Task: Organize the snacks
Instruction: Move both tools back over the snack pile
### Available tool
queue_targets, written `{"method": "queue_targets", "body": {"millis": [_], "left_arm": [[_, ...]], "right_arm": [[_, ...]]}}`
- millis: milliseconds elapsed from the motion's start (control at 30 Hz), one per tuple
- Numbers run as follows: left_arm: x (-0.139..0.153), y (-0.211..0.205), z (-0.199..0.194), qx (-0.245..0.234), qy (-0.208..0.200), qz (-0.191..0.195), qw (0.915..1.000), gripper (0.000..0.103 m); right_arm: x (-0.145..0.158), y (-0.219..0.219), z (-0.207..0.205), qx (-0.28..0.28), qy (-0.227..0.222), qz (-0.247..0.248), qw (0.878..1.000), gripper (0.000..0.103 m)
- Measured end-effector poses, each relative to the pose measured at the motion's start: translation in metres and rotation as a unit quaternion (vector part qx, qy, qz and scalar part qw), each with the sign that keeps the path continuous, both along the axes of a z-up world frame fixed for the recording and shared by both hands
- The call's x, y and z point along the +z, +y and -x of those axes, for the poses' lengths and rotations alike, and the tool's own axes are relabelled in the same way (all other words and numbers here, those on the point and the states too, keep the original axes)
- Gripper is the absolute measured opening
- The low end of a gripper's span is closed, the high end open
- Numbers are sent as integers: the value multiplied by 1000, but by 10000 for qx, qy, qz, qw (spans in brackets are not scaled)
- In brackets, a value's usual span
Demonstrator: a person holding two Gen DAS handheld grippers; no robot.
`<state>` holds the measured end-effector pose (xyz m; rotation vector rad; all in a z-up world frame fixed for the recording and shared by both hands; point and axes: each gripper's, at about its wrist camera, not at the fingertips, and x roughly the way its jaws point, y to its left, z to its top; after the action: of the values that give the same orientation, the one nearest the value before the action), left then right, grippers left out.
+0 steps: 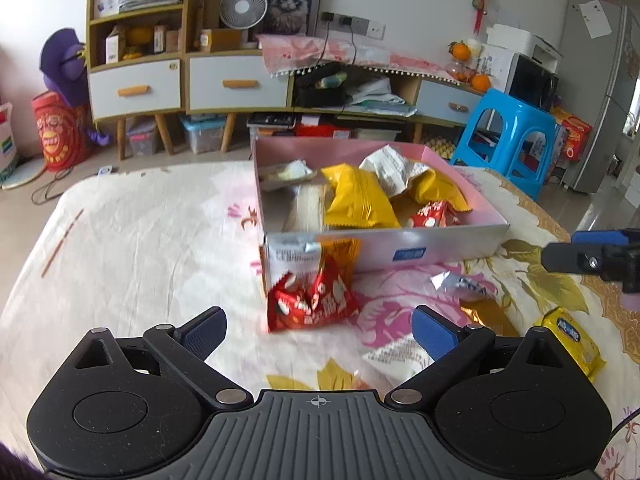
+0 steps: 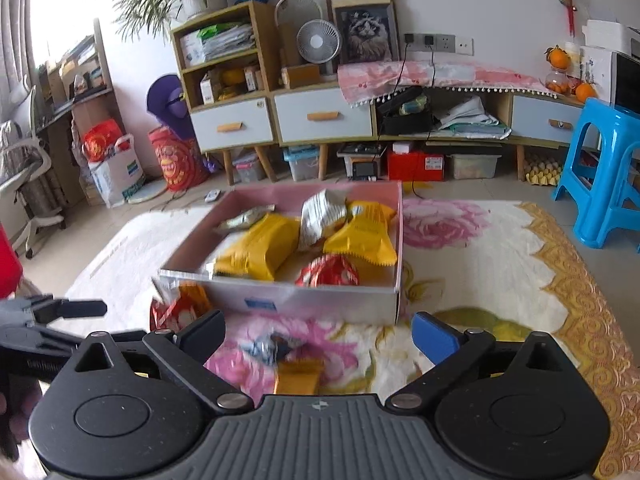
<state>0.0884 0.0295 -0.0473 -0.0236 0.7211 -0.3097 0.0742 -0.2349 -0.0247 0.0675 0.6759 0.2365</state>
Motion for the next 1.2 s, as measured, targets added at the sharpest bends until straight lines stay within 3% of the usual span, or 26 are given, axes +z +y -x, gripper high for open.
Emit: {"method": "queue_targets", "body": {"millis": [267,567,767,967,1200], "left_arm": [[-15,1,11,103,359,90,9993,100],[-3,-12,11,187,316,298,9989,100],[2,-29,18,-4,435,516,9977,100],[-4,-51,26,-326,437,349,9979,98],[-8,-57,26,-360,401,376,9978,92]], "right_arm": [[-21,0,16,131,237,299,9992,94],[-33,-12,23,-78,452,495,9977,94],[-39,-16,25,-173,678,546,9961,94],[-44,-15,28,-180,791,666,9945,94],[-47,-18,26,-309,927,633,9932,94]]}}
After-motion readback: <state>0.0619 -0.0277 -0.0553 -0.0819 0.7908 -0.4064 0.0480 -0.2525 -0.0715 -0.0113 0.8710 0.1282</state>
